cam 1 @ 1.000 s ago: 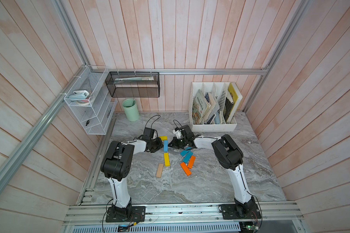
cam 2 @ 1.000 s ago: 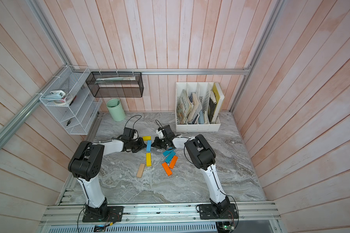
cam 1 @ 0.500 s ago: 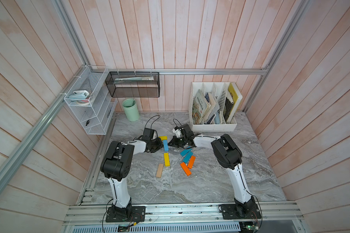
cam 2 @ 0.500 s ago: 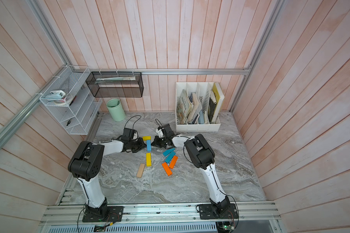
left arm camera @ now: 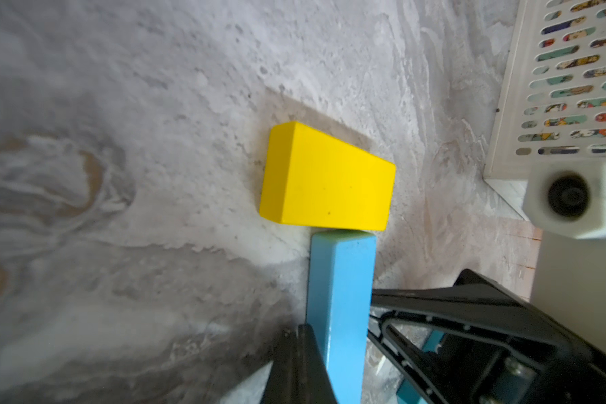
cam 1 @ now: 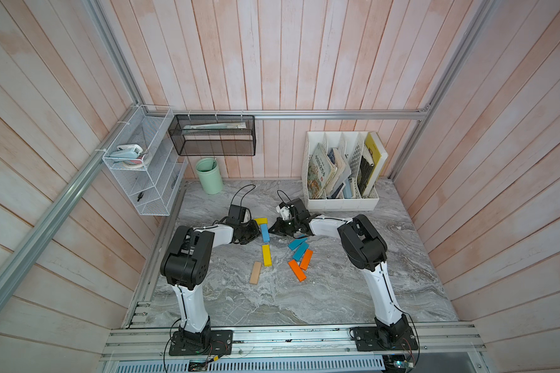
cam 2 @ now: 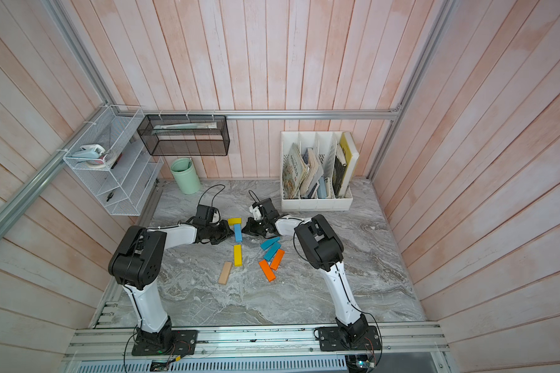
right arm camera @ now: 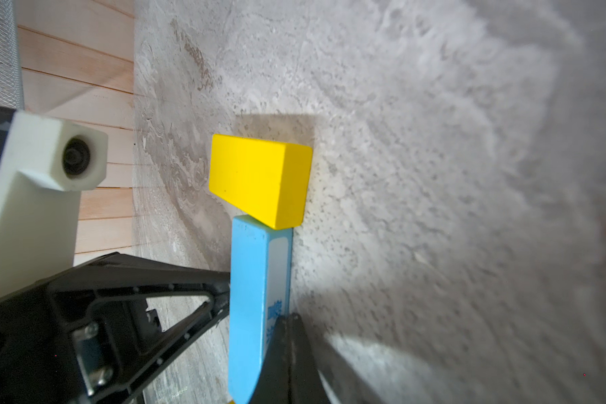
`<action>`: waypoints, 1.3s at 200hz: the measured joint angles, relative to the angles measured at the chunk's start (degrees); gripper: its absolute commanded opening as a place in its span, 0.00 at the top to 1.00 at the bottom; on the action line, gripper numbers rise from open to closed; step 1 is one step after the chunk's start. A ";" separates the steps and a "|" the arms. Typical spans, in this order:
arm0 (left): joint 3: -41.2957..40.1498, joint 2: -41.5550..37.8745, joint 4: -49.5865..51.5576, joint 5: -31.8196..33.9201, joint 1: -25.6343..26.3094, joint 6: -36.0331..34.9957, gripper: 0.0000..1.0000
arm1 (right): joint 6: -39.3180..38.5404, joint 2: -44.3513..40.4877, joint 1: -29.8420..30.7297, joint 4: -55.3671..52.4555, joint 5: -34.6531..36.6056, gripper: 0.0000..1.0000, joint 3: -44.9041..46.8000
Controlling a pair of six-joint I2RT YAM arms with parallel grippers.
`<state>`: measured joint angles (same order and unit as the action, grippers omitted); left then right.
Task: Assemble a giraffe with building blocks
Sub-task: Adjust the building block at the center of the board.
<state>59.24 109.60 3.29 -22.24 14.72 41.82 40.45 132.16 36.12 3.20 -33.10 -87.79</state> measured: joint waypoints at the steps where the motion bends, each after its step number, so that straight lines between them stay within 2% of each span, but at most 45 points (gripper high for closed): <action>1: 0.00 0.00 0.04 0.00 0.00 0.00 1.00 | 0.00 0.00 0.00 0.00 0.00 1.00 0.00; 260: 2.54 1.57 0.59 -0.44 -0.48 0.00 1.00 | 0.02 0.13 0.22 0.26 -0.24 1.00 -0.02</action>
<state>61.78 111.18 3.88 -22.68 14.24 41.82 40.47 132.29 36.34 3.46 -33.34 -87.81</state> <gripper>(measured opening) 0.056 0.039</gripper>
